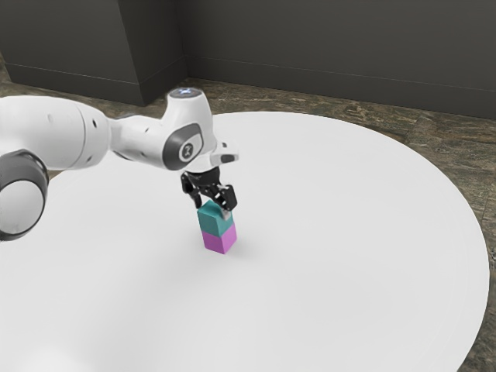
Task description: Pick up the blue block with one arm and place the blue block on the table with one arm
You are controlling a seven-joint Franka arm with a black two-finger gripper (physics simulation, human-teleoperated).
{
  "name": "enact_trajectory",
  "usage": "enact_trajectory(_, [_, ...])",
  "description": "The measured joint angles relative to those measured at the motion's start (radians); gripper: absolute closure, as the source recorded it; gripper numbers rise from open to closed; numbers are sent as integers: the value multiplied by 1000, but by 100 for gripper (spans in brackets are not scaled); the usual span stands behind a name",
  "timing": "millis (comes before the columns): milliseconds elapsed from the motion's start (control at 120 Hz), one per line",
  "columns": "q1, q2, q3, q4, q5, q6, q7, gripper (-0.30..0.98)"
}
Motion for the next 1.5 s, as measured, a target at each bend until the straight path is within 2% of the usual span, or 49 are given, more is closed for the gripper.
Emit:
enact_trajectory(233, [5,46,-3,22,-1,1,10,0])
enact_trajectory(383, [6,54,-3,38,-1,1,18,22])
enact_trajectory(533, [12,54,0,73,2,-15,24,28])
enact_trajectory(842, [147,60,7,91,3,-54,29,29])
enact_trajectory(1100, [198,184,1,161,-7,-63,34,30])
enact_trajectory(1350, [198,186,-1,171,-18,-68,60,12])
enact_trajectory(1500, [195,168,13,200,-16,-100,73,6])
